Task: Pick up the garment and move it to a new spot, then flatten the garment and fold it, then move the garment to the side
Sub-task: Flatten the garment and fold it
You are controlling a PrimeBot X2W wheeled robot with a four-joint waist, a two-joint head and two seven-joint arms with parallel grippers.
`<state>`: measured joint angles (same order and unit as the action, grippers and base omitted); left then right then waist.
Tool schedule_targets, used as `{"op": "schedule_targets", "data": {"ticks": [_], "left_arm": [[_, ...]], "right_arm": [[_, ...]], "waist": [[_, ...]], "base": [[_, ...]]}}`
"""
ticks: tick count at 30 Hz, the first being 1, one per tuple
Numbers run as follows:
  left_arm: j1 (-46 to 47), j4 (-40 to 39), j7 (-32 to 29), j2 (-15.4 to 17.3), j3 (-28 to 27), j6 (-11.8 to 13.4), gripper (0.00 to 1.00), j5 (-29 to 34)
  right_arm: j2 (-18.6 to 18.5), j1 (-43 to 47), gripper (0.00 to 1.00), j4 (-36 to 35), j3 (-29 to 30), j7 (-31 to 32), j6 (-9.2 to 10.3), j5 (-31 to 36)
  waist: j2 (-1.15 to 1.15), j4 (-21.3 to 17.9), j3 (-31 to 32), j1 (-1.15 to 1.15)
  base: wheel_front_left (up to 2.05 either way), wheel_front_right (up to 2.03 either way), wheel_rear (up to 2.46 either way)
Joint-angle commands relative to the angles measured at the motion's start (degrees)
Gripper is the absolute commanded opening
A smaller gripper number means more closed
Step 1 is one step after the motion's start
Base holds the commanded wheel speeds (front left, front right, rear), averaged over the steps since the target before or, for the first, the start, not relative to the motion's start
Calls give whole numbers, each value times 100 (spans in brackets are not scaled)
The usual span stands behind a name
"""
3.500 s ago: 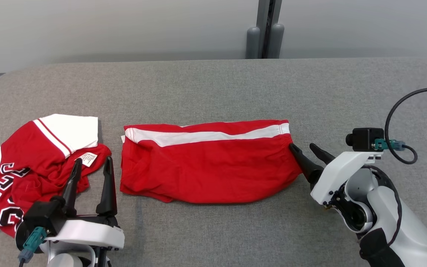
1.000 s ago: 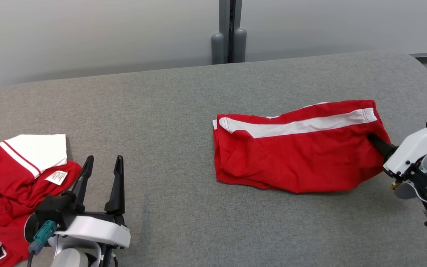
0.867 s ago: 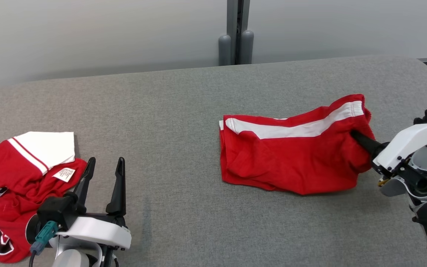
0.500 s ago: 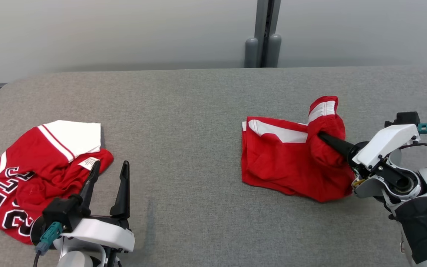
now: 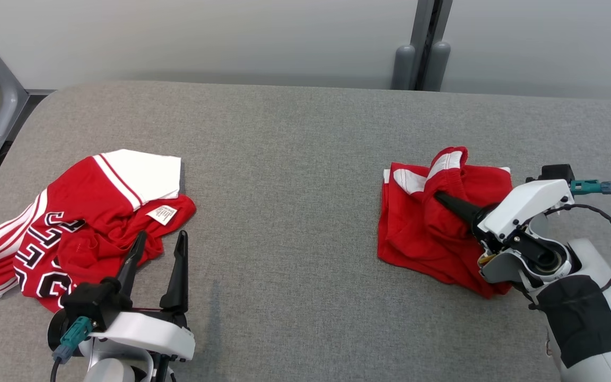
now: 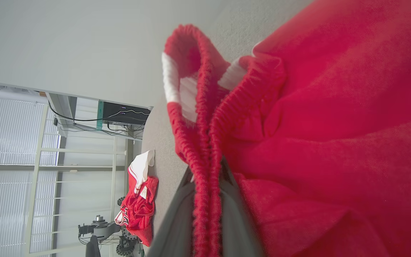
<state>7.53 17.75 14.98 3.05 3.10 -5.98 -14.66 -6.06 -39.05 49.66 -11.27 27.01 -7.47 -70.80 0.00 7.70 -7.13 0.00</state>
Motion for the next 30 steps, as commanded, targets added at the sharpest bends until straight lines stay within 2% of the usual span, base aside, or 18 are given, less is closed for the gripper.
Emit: {"op": "schedule_targets", "data": {"ticks": [1,2,3,4,10,16,25,30], "left_arm": [[78,8,19,22,-7,0,100,-26],[85,8,19,22,-13,-1,100,-26],[97,10,19,21,-18,-1,100,-23],[105,11,19,21,-25,0,100,-21],[115,21,19,16,-57,9,100,-4],[76,19,19,17,-86,17,100,29],[5,-10,19,36,-88,20,100,63],[-23,-27,19,52,-63,11,100,86]], "right_arm": [[-22,-100,23,37,14,-45,-6,24],[3,-118,41,87,7,-39,-6,34],[28,-140,73,128,0,-29,-6,31],[45,-156,100,152,-9,-21,-6,26],[134,-147,100,89,-100,-44,-6,-21],[89,51,100,-491,-178,-116,-5,-150],[-343,562,100,-1535,-395,-409,-7,84],[-686,758,100,-1663,-489,-677,-7,549]], "waist": [[0,17,-16,0],[0,28,-28,0],[0,34,-39,0],[0,37,-47,0],[0,-16,-49,0],[0,-194,21,0],[0,-489,125,0],[0,-630,133,0]], "base": [[0,0,0],[0,0,0],[0,0,0],[0,0,0],[0,0,0],[0,0,0],[0,0,0],[0,0,0]]}}
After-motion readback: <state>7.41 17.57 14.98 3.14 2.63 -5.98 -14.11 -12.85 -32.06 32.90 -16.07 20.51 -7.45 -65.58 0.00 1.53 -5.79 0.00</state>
